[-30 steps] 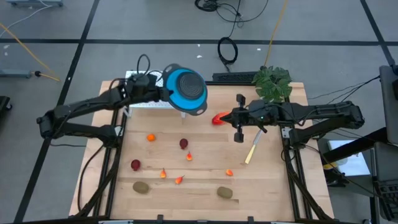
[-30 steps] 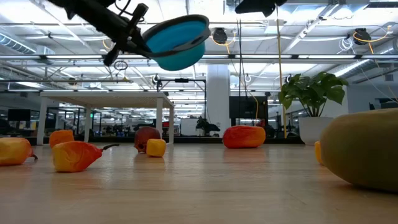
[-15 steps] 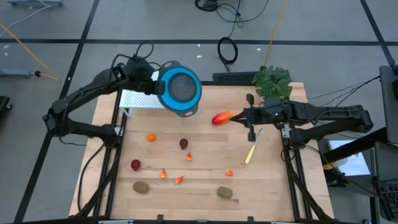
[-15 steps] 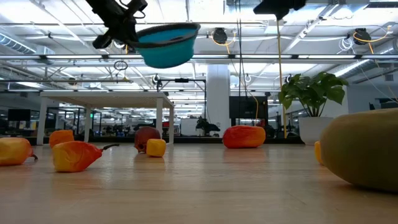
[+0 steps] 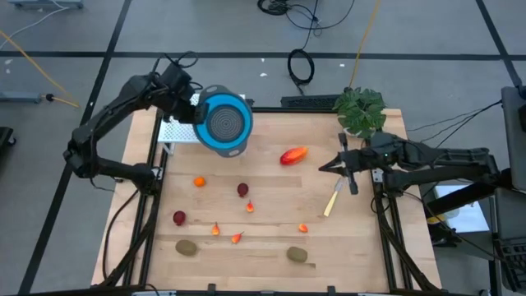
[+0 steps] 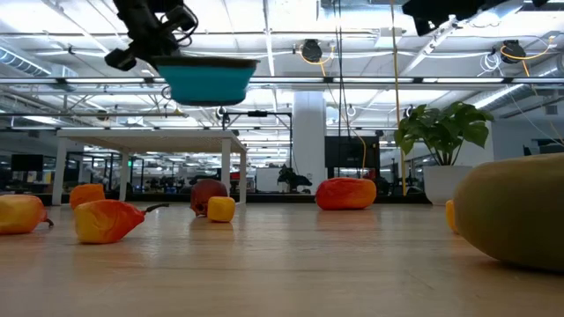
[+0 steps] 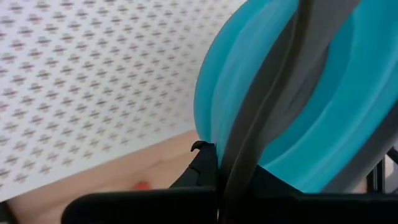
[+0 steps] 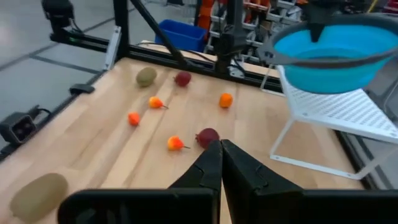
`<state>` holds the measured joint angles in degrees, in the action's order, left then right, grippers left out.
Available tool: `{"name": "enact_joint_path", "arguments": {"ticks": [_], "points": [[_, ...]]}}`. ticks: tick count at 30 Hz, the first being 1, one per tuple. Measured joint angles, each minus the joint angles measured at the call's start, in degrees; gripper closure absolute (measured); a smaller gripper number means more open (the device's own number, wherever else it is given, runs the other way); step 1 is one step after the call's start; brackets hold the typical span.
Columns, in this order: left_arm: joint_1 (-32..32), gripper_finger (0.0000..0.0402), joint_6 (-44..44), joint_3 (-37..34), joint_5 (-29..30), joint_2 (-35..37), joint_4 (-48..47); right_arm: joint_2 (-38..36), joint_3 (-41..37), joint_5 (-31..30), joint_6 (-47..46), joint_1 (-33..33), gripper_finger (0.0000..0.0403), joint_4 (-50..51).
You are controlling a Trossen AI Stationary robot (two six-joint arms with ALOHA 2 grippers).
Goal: Pick & Place Fruit
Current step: Put the blue strainer bowl on the shelf
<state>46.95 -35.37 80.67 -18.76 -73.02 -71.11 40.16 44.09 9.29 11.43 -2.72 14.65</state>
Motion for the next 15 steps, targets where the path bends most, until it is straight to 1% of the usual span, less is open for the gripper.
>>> {"name": "enact_joint_path", "arguments": {"ticks": [6, 12, 15], "points": [[6.4, 0.0401, 3.9, 0.2, -2.7, -0.3, -4.1, -4.0, -3.1, 0.2, -2.9, 0.0, 0.0403, 0.1], [13.7, 0.0401, 8.2, 0.2, -3.7, -0.2, -9.7, -6.4, -4.1, 0.3, -3.4, 0.0, 0.0403, 0.0], [17.2, 0.0401, 11.7, 0.2, -3.8, -0.3, -13.7, -6.9, -4.6, 2.2, -3.5, 0.0, 0.0403, 0.2]]}}
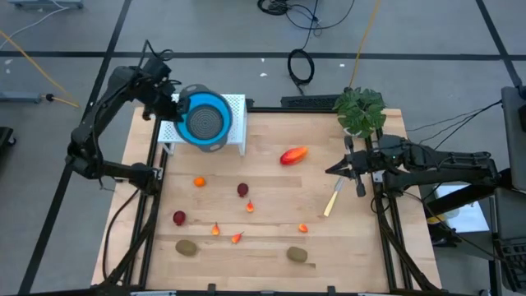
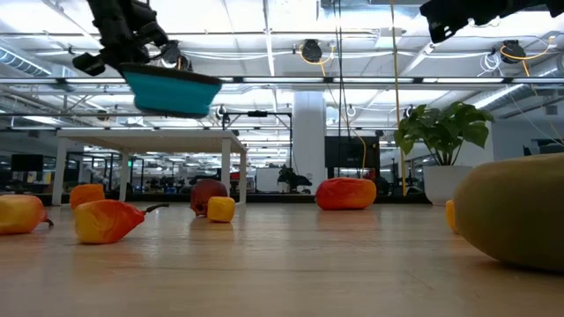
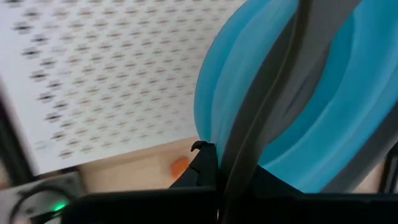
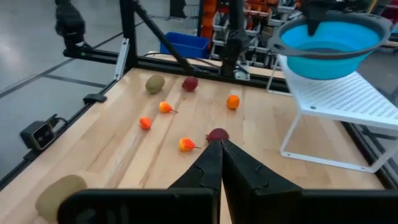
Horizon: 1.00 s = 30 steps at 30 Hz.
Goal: Pick & Place Fruit
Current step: Put the blue strainer bowl on the shelf
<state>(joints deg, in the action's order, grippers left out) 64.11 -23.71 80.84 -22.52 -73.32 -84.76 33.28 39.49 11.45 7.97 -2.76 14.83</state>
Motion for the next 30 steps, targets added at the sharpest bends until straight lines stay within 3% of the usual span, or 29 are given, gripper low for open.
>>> {"name": "enact_joint_path", "arguments": {"ticks": [7, 12, 25, 30], "points": [[7.5, 0.0401, 5.1, 0.0, -0.1, 0.0, -4.2, -0.3, -1.9, 2.2, 0.0, 0.0, 0.0403, 0.1], [8.2, 0.0401, 8.4, 0.0, 0.0, -0.7, -4.1, -0.6, -2.0, 2.3, 0.0, 0.0, 0.0403, 0.0], [8.2, 0.0401, 1.1, -0.1, 2.3, -0.8, -1.4, -0.7, -2.0, 2.2, 0.2, 0.0, 0.0403, 0.0], [8.2, 0.0401, -2.3, -0.1, 7.5, -0.8, -0.9, -0.7, -2.0, 2.2, 0.2, 0.0, 0.0403, 0.1]]}}
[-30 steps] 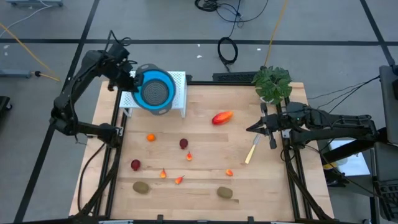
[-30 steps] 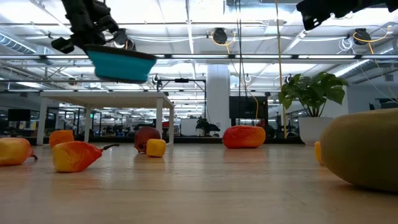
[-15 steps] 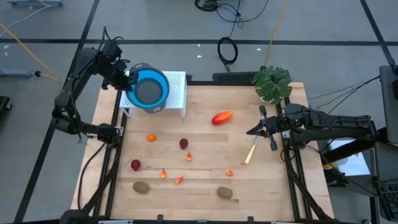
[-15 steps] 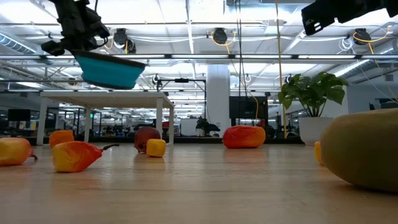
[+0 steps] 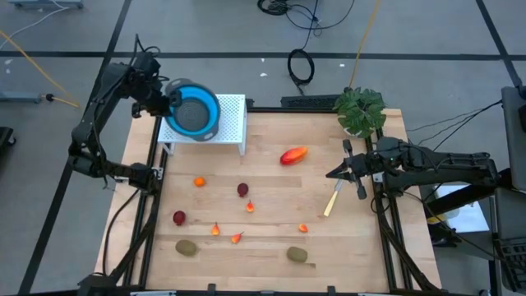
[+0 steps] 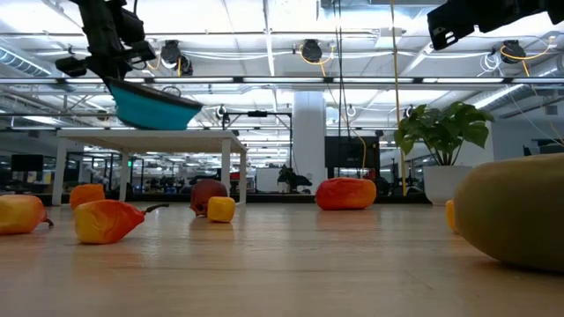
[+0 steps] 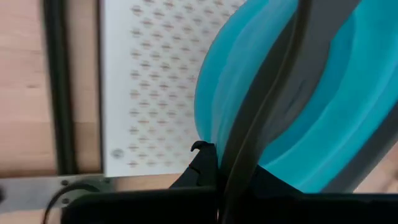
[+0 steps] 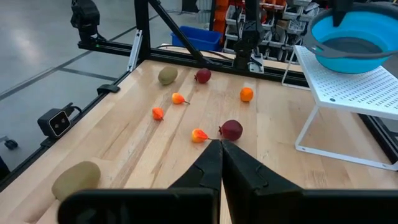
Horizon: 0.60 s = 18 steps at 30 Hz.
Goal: Pick & Place Fruit
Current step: Put the blue strainer bowl on the shelf
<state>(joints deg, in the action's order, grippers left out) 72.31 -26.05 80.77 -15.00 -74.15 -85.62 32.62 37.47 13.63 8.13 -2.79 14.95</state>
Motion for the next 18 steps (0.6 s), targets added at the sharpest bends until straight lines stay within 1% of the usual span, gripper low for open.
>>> {"name": "enact_joint_path", "arguments": {"ticks": [6, 18], "points": [[-0.1, 0.0401, -2.2, 0.0, 3.1, 0.0, -0.2, 0.0, 0.0, 0.0, -0.1, 0.0, 0.0403, 0.4], [0.0, 0.0401, -1.9, 0.0, 3.9, 0.1, -0.2, 0.0, 0.0, 0.0, -0.2, 0.0, 0.0403, 0.4]]}}
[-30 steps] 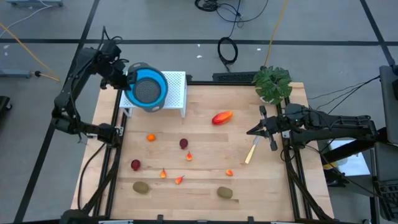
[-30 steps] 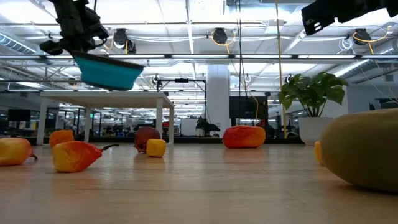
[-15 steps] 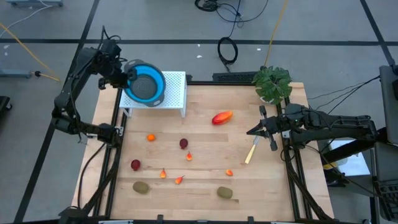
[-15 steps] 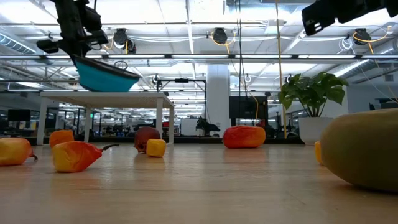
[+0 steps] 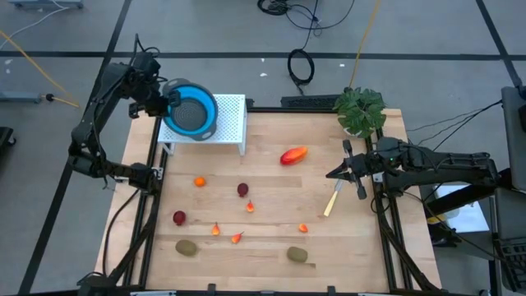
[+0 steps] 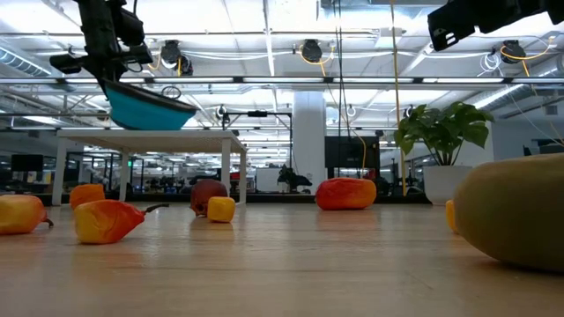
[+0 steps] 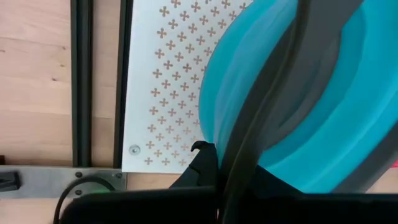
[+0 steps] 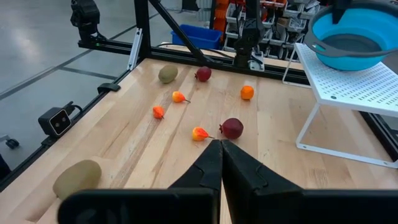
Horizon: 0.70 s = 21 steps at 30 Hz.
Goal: Pick & Place Fruit
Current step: Put the blue strainer bowl on the shelf
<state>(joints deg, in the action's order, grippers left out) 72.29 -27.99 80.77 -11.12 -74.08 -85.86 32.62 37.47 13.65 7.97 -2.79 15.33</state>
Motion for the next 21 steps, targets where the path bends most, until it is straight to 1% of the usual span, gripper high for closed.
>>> {"name": "enact_joint_path", "arguments": {"ticks": [9, 18, 21], "points": [[0.0, 0.0385, 0.7, 0.0, 5.4, 0.0, -1.2, 0.0, 0.0, 0.0, 0.0, 0.0, 0.0403, 0.0], [0.0, 0.0383, 2.0, 0.0, 6.6, 0.0, -1.1, 0.0, 0.0, 0.0, 0.2, 0.0, 0.0403, -0.5], [0.0, 0.0375, 2.8, 0.0, 6.7, 0.0, -1.1, 0.0, 0.0, 0.0, 0.2, 0.0, 0.0403, -0.5]]}}
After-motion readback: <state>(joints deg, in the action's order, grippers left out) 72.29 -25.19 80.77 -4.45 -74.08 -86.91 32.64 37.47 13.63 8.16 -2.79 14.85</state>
